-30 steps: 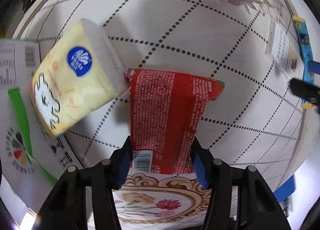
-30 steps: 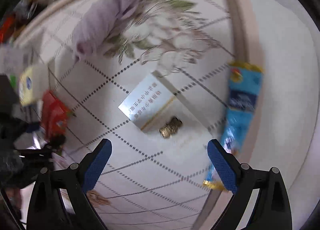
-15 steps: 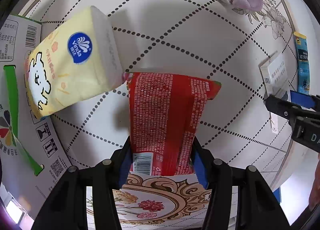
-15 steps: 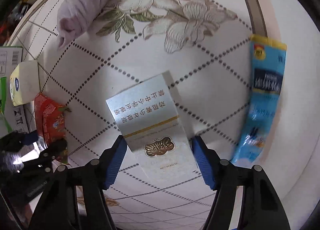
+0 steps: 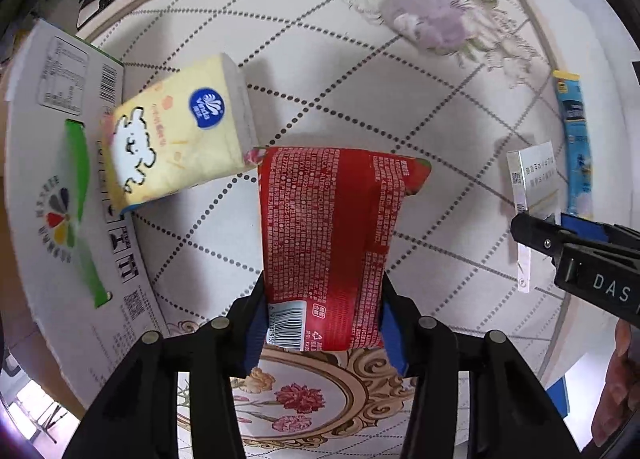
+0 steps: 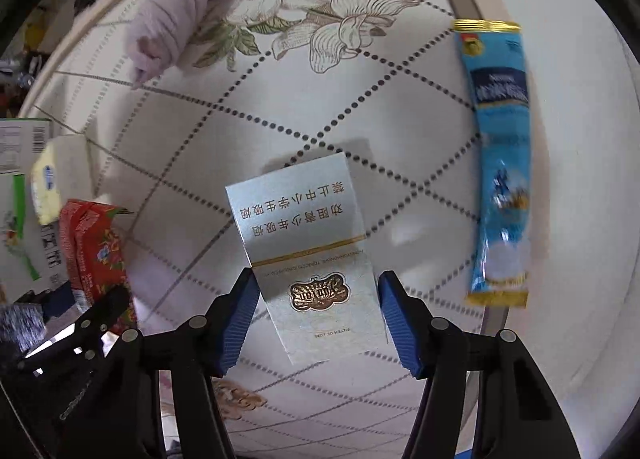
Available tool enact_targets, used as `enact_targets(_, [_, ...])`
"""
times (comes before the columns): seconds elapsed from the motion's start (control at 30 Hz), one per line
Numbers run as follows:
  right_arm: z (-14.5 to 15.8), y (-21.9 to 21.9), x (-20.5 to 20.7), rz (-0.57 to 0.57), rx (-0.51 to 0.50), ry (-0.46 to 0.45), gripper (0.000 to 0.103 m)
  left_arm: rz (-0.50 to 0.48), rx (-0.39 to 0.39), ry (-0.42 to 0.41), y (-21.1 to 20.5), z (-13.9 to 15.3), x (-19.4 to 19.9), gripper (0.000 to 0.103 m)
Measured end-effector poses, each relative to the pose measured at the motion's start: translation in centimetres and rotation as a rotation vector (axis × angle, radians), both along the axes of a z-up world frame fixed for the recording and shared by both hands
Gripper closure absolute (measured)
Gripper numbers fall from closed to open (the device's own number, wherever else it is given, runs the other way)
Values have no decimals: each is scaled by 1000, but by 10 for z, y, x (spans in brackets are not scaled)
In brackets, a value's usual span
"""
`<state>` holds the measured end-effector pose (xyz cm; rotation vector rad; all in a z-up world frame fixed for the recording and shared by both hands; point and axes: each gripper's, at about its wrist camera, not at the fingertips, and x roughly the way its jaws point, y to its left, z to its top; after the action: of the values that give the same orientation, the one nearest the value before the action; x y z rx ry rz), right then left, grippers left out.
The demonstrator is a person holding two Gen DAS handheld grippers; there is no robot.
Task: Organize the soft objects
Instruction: 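Carry both items into the box and open both tools to release them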
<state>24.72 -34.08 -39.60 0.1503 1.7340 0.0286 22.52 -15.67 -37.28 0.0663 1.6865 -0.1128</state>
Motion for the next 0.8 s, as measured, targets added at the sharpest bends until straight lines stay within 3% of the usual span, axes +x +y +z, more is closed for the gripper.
enact_targets(0.23, [66, 23, -35, -22, 72, -84, 40, -10, -91, -77, 8, 57, -21, 58])
enact_targets(0.4, [124, 50, -39, -6, 120, -160, 40, -6, -168, -168, 41, 119, -25, 58])
enact_targets(0.6, [195, 102, -30, 45, 204, -241, 40, 11, -176, -280, 110, 183, -23, 58])
enact_targets(0.8, [216, 200, -32, 123, 253, -247, 40, 94, -137, -329, 200, 210, -24, 58])
